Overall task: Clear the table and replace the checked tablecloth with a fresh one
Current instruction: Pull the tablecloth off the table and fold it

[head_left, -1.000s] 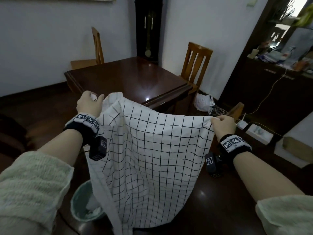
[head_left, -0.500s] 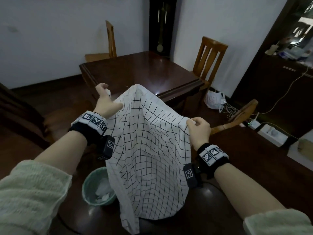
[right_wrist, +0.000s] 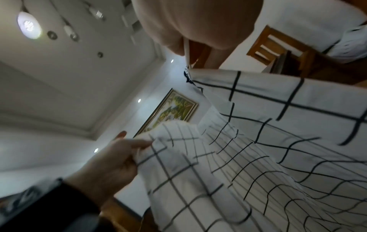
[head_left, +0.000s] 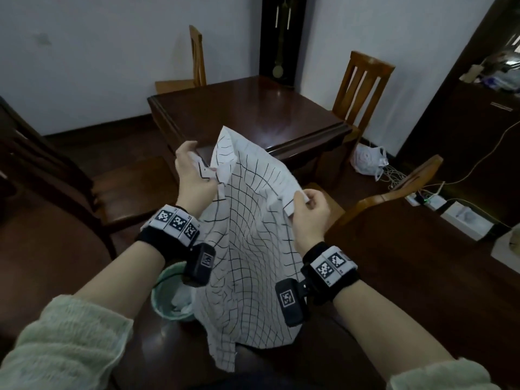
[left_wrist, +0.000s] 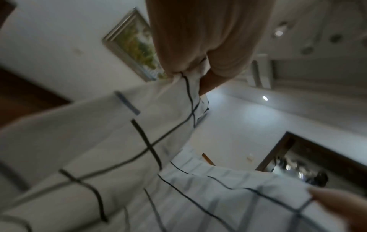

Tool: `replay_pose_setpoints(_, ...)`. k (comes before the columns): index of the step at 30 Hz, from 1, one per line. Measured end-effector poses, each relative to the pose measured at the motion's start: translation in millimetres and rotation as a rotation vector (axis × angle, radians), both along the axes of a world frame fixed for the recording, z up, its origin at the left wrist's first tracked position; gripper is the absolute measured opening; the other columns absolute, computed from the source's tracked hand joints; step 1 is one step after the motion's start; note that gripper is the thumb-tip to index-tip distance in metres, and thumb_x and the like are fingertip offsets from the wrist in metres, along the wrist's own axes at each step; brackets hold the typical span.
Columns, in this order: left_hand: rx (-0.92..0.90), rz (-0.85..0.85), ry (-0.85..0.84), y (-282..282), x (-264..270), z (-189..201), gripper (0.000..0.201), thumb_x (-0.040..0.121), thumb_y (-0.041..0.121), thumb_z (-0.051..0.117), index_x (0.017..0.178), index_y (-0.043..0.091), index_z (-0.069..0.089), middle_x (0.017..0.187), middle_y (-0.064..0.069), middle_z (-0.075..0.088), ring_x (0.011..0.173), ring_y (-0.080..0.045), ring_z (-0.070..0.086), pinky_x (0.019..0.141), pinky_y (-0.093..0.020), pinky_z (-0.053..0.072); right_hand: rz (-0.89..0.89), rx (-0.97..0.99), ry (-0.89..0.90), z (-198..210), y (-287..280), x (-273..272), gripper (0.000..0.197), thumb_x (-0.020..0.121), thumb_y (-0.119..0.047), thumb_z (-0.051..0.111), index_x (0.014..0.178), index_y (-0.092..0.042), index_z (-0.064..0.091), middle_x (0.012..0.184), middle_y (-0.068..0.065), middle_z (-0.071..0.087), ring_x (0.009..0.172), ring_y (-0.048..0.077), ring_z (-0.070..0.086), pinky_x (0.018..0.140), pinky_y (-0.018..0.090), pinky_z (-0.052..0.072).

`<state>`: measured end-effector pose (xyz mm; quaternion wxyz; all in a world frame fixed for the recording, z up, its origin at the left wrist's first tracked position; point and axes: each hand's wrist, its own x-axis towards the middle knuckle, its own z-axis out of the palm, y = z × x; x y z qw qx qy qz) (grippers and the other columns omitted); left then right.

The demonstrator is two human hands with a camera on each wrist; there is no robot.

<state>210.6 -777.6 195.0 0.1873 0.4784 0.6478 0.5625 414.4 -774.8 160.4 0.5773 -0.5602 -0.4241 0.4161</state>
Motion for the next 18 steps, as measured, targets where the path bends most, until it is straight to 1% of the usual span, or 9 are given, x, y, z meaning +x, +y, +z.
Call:
replay_pose_setpoints(1, -0.031, 0.051, -0.109, -0.8, 4.0, -6.1, 0.078, 0.074, -0.008, 0.062, 0.136, 0.023, 0.025, 0.126, 0.001, 0.025, 0.111, -0.002, 0.035, 0.088, 0.0, 0.031, 0.066, -0.008, -0.011, -2.2, -6.0, -6.4, 0.011, 0.093, -0.017, 0.056, 0.083, -0.022, 0.057, 0.08, 0.0, 0.061, 0.064, 0.009, 0.056, 0.058, 0.029, 0.052)
replay_pose_setpoints(3, -0.136, 0.081, -0.373, -4.3, 11.2, -14.0, 0.091, 0.069, -0.003, 0.07, 0.137, 0.035, 0.021, 0.135, -0.002, 0.022, 0.121, -0.016, 0.034, 0.099, -0.025, 0.039, 0.151, -0.017, -0.037, -8.4, -15.5, -16.9, 0.012, 0.092, -0.017, 0.056, 0.081, -0.022, 0.057, 0.076, 0.002, 0.059, 0.059, 0.01, 0.054, 0.051, 0.028, 0.05)
replay_pose_setpoints(5, -0.219, 0.043, -0.649, -9.3, 16.4, -17.9, 0.105, 0.061, -0.003, 0.072, 0.132, 0.052, 0.018, 0.142, -0.008, 0.022, 0.121, -0.027, 0.042, 0.094, -0.049, 0.048, 0.187, -0.032, -0.048, -14.9, -20.2, -24.0, 0.014, 0.092, -0.016, 0.056, 0.08, -0.022, 0.057, 0.073, 0.0, 0.057, 0.054, 0.007, 0.052, 0.049, 0.023, 0.046)
replay_pose_setpoints(6, -0.237, 0.017, -0.746, -11.1, 18.7, -19.6, 0.108, 0.062, -0.007, 0.071, 0.132, 0.054, 0.016, 0.143, -0.01, 0.025, 0.118, -0.031, 0.048, 0.087, -0.054, 0.052, 0.202, -0.046, -0.034, -16.3, -21.6, -26.8, 0.014, 0.092, -0.016, 0.056, 0.079, -0.022, 0.057, 0.073, 0.001, 0.057, 0.054, 0.008, 0.051, 0.05, 0.024, 0.045)
replay_pose_setpoints(7, -0.25, -0.013, -0.81, -14.4, 22.8, -19.7, 0.109, 0.069, -0.013, 0.066, 0.137, 0.051, 0.011, 0.141, -0.011, 0.029, 0.113, -0.031, 0.053, 0.08, -0.052, 0.055, 0.217, -0.058, -0.012, -18.5, -21.7, -29.1, 0.013, 0.091, -0.017, 0.056, 0.079, -0.022, 0.057, 0.074, 0.003, 0.057, 0.057, 0.01, 0.052, 0.052, 0.027, 0.046)
replay_pose_setpoints(9, -0.28, -0.067, -0.847, -20.0, 31.8, -19.5, 0.105, 0.079, -0.022, 0.054, 0.145, 0.041, 0.002, 0.135, -0.013, 0.035, 0.102, -0.026, 0.057, 0.063, -0.04, 0.056, 0.238, -0.074, 0.016, -20.3, -21.4, -31.8, 0.01, 0.091, -0.019, 0.057, 0.081, -0.022, 0.058, 0.075, 0.002, 0.06, 0.063, 0.014, 0.055, 0.057, 0.032, 0.049)
replay_pose_setpoints(11, -0.314, -0.099, -0.844, -24.3, 39.3, -21.2, 0.106, 0.08, -0.024, 0.05, 0.147, 0.038, -0.003, 0.14, -0.015, 0.035, 0.096, -0.023, 0.057, 0.056, -0.033, 0.052, 0.251, -0.06, 0.015, -20.5, -22.4, -32.7, 0.008, 0.091, -0.021, 0.058, 0.083, -0.022, 0.059, 0.073, -0.002, 0.06, 0.065, 0.013, 0.056, 0.064, 0.036, 0.051)
replay_pose_setpoints(15, -0.319, -0.143, -0.804, -30.8, 47.2, -23.1, 0.108, 0.079, -0.024, 0.052, 0.148, 0.038, -0.004, 0.145, -0.01, 0.029, 0.095, -0.019, 0.057, 0.063, -0.033, 0.055, 0.28, 0.095, -0.057, -15.2, -29.7, -33.7, 0.01, 0.091, -0.022, 0.059, 0.083, -0.027, 0.059, 0.073, -0.006, 0.058, 0.063, 0.012, 0.053, 0.061, 0.04, 0.052)
replay_pose_setpoints(18, -0.265, -0.177, -0.748, -32.5, 51.3, -25.6, 0.106, 0.077, -0.023, 0.056, 0.148, 0.035, 0.003, 0.137, -0.008, 0.04, 0.099, -0.018, 0.06, 0.07, -0.033, 0.057, 0.347, 0.165, -0.144, -14.1, -34.4, -36.4, 0.013, 0.089, -0.025, 0.059, 0.079, -0.033, 0.059, 0.076, -0.004, 0.061, 0.067, 0.017, 0.058, 0.064, 0.045, 0.055)
